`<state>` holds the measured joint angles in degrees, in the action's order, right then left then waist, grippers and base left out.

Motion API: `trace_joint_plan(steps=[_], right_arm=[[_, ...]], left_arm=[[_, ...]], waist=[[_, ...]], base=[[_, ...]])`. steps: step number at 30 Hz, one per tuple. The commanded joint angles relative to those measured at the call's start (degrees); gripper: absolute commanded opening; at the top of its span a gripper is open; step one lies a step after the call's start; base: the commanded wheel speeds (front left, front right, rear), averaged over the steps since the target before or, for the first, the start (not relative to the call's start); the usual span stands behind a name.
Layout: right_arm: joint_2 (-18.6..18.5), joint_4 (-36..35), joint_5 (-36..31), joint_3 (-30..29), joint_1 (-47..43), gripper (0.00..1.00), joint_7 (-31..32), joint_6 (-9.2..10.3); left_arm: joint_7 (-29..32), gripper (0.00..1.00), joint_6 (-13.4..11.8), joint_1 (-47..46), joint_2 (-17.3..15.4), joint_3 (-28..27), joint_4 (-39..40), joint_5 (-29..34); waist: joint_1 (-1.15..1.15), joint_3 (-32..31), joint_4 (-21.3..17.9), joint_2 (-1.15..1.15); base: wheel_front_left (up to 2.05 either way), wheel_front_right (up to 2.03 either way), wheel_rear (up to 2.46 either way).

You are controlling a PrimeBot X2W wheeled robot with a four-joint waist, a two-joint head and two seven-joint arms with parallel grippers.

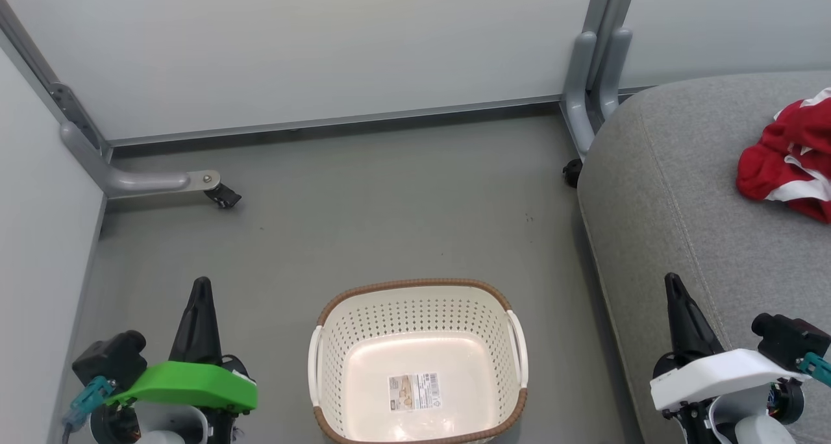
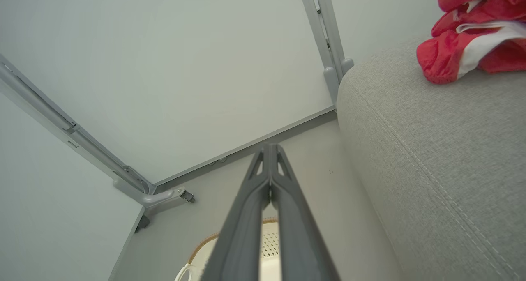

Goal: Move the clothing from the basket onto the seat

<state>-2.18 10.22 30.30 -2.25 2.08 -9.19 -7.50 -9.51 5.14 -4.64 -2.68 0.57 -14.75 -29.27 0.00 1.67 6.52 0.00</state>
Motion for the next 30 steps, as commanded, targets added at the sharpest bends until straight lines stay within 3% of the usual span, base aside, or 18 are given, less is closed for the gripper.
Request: trace_joint_plan(steps=[1, 30], right_arm=[[-0.35, -0.52, 2.40, -0.32, 1.51, 0.00, 0.48, -0.01], [-0.56, 1.08, 25.14, -1.88, 2.71, 0.00, 6.33, 0.00]], left_arm=[[0.47, 0.00, 0.43, -0.81, -0.18, -0.45, 1.01, -2.50], [6.43, 0.00, 1.22, -1.34, -0.24, -3.05, 1.01, -25.56]], waist=[[0.00, -0.03, -0.10, 0.00], [0.00, -0.43, -1.88, 0.00]], base=[[0.00, 0.00, 0.00], [0.00, 0.00, 0.00]])
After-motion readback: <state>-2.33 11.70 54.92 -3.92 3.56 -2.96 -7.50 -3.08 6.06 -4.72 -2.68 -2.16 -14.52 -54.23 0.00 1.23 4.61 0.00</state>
